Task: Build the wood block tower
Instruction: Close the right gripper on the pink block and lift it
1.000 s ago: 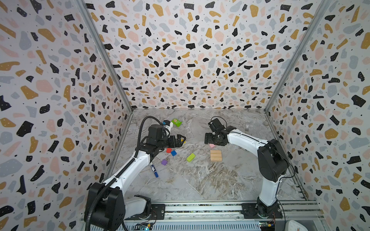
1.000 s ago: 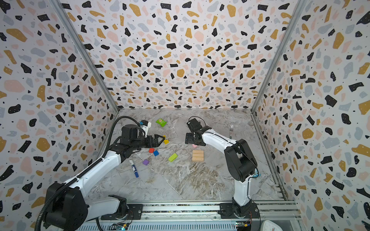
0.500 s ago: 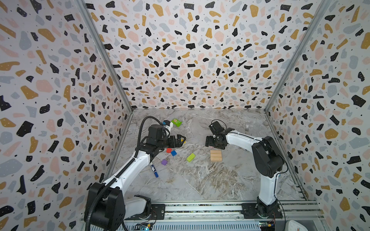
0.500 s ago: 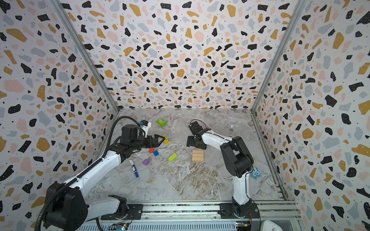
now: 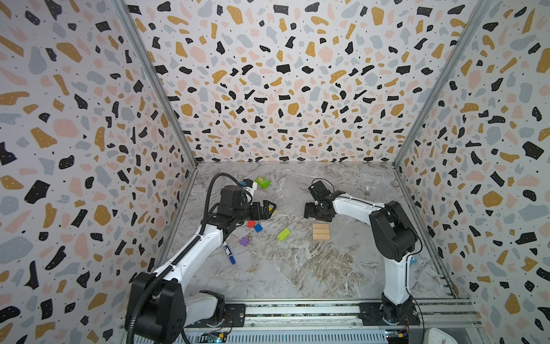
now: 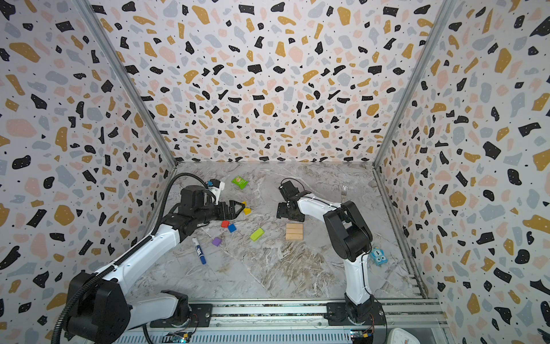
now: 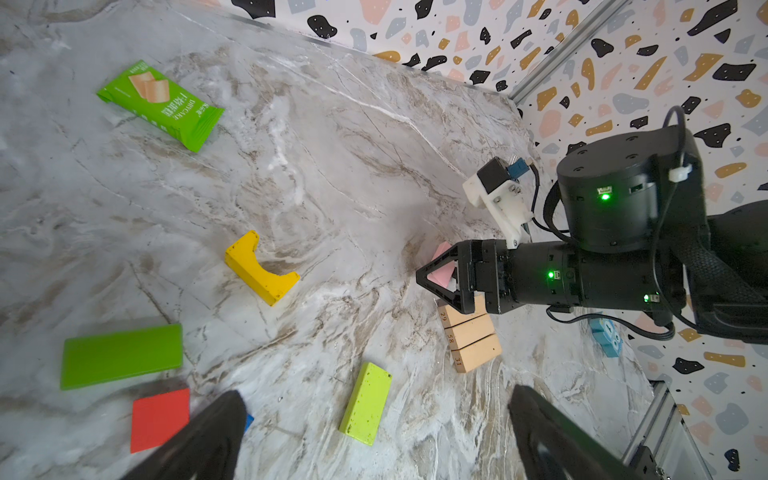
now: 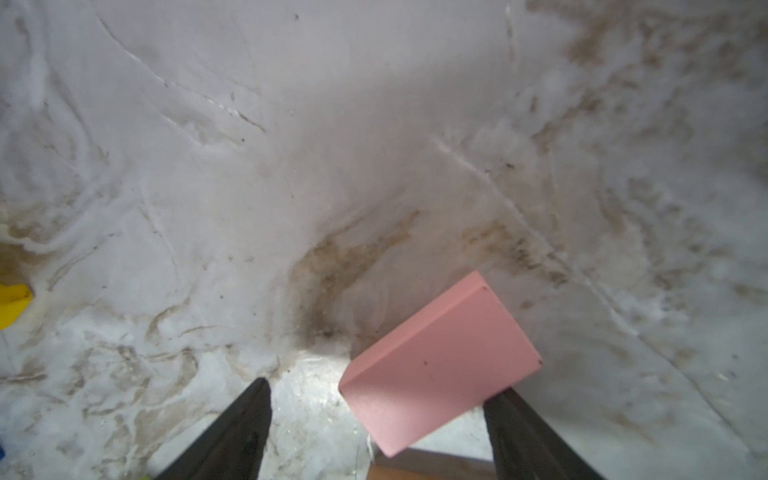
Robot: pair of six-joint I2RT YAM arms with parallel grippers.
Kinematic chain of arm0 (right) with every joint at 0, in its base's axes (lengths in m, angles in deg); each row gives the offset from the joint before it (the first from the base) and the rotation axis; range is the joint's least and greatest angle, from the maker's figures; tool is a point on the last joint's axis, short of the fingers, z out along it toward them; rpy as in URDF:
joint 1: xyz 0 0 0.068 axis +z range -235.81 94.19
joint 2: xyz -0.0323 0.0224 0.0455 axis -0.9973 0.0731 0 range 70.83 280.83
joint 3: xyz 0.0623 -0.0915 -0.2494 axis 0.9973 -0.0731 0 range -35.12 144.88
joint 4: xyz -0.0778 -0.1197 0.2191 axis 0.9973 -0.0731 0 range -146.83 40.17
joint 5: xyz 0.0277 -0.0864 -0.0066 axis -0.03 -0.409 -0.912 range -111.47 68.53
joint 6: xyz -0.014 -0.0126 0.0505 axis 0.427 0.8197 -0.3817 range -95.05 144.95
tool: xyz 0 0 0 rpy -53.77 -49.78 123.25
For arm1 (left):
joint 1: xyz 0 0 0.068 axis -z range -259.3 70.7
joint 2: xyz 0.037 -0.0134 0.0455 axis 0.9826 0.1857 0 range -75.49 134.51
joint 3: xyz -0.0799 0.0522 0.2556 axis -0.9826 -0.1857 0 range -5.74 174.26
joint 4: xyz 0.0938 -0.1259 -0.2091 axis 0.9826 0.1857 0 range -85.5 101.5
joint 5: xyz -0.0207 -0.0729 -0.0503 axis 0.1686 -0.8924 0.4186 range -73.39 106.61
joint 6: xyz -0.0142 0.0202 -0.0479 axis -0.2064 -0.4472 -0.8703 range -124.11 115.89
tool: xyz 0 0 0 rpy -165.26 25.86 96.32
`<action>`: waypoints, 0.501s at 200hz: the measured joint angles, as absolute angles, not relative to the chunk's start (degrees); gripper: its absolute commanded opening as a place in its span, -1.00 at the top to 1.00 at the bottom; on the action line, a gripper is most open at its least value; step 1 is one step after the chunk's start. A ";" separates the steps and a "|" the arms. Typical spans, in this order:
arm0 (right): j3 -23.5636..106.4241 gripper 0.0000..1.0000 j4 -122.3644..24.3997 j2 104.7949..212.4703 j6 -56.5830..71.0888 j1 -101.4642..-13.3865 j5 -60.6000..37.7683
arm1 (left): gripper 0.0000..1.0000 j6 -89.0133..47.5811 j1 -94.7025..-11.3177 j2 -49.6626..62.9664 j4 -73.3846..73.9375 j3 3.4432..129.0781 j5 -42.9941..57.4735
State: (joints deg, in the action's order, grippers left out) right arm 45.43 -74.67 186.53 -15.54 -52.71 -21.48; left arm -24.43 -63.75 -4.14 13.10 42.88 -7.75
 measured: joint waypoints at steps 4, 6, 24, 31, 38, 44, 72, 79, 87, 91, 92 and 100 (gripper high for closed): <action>45.76 -0.60 -74.72 186.79 -15.47 -52.71 -21.48 | -1.00 -24.43 -63.75 -4.14 13.10 42.88 -7.73; 45.89 -0.59 -74.72 186.86 -15.47 -52.71 -21.50 | -1.00 -24.43 -63.75 -4.14 13.12 42.88 -7.75; 47.11 -0.57 -74.72 187.78 -15.06 -52.71 -21.48 | -1.00 -24.43 -63.75 -4.14 13.12 42.88 -7.73; 47.59 -0.54 -74.76 188.10 -14.93 -52.71 -21.50 | -1.00 -24.43 -63.75 -4.14 13.12 42.88 -7.75; 47.97 -0.51 -74.74 188.37 -14.77 -52.71 -21.59 | -1.00 -24.43 -63.75 -4.14 13.12 42.88 -7.73; 48.29 -0.48 -74.83 188.63 -14.64 -52.71 -21.70 | -1.00 -24.43 -63.75 -4.14 13.12 42.88 -7.73; 49.87 -0.37 -75.42 189.79 -13.96 -52.71 -22.38 | -1.00 -24.38 -63.75 -4.14 13.16 42.88 -7.73; 50.41 -0.34 -75.63 190.14 -13.70 -52.68 -22.64 | -1.00 -24.36 -63.75 -4.16 13.21 42.88 -7.73; 51.00 -0.33 -75.96 190.57 -13.48 -52.66 -23.14 | -1.00 -24.34 -63.75 -4.20 13.23 42.88 -7.73; 51.25 -0.31 -76.14 190.73 -13.35 -52.57 -23.36 | -1.00 -24.32 -63.75 -4.23 13.25 42.88 -7.73; 51.35 -0.31 -76.20 190.79 -13.33 -52.53 -23.49 | -1.00 -24.32 -63.75 -4.23 13.25 42.88 -7.73; 51.70 -0.27 -76.36 191.06 -13.13 -52.42 -24.06 | -1.00 -24.32 -63.75 -4.29 13.27 42.88 -7.73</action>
